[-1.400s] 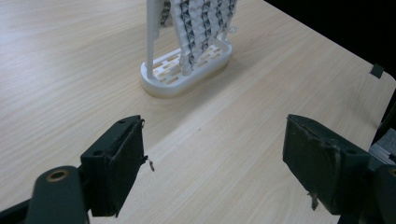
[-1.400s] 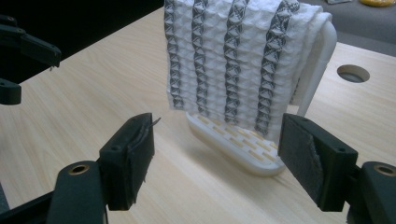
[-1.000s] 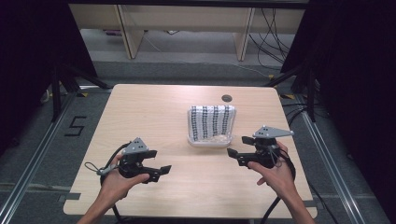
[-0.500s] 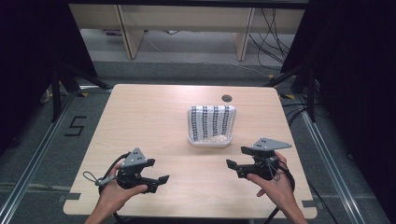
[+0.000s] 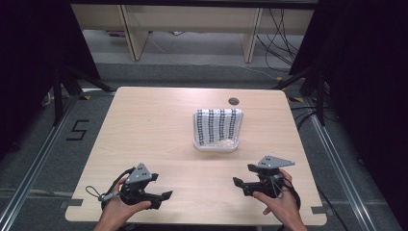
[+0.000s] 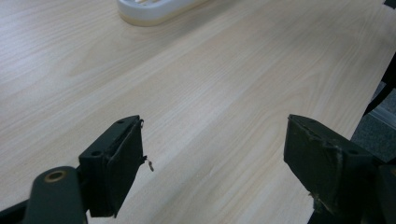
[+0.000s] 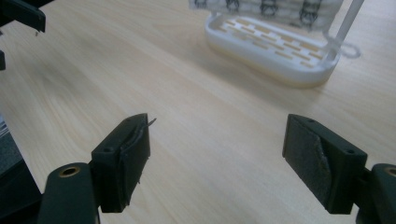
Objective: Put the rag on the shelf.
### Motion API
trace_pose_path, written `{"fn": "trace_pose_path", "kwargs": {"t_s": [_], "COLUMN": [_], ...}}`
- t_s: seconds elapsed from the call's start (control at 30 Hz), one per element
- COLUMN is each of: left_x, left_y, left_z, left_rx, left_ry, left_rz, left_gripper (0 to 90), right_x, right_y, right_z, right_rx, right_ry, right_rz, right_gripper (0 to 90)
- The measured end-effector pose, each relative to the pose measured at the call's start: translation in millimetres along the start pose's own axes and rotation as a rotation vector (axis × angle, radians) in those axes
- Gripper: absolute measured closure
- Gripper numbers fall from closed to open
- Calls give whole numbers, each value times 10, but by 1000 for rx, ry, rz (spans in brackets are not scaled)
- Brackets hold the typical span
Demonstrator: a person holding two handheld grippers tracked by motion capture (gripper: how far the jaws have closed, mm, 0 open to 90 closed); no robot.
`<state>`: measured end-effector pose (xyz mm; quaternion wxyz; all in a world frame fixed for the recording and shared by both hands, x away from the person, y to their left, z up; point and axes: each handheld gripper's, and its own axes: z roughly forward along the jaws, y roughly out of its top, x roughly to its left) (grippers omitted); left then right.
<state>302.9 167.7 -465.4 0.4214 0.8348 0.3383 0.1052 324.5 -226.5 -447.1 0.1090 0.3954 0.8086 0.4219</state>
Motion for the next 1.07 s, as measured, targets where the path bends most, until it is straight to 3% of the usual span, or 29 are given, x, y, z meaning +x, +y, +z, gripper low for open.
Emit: {"fn": "trace_pose_path", "kwargs": {"t_s": [0.07, 0.17, 0.2, 0.23, 0.27, 0.43, 0.5, 0.53, 0.7, 1.07], "left_x": [-18, -44, -53, -72, -71, -48, -42, -37, -32, -13], "left_y": [-24, -89, -115, -134, -162, -192, -199, -197, -206, -227], "left_z": [6, 3, 3, 14, 10, 30, 38, 34, 43, 60], "left_rx": [-3, 4, 5, -11, 10, 23, 24, 22, 16, 32], "left_ry": [9, -2, -3, -11, -7, -4, 7, 6, 2, 1], "left_rz": [-4, 11, 11, -1, 14, 14, 3, 13, 3, -2], "left_gripper": [194, 194, 194, 194, 194, 194, 194, 194, 194, 194], "right_x": [20, 18, 46, 29, 51, 39, 59, 34, 22, 0], "right_y": [-31, -119, -151, -177, -207, -233, -246, -248, -254, -273], "right_z": [5, 50, 68, 86, 107, 129, 136, 144, 155, 173], "right_rx": [14, 25, 37, 42, 52, 59, 68, 66, 68, 81], "right_ry": [-6, -15, -6, -5, 0, -6, -7, -9, -3, -13], "right_rz": [15, -20, 10, -15, -7, -19, 8, -18, -21, -6], "right_gripper": [243, 240, 239, 237, 233, 230, 230, 229, 228, 223]}}
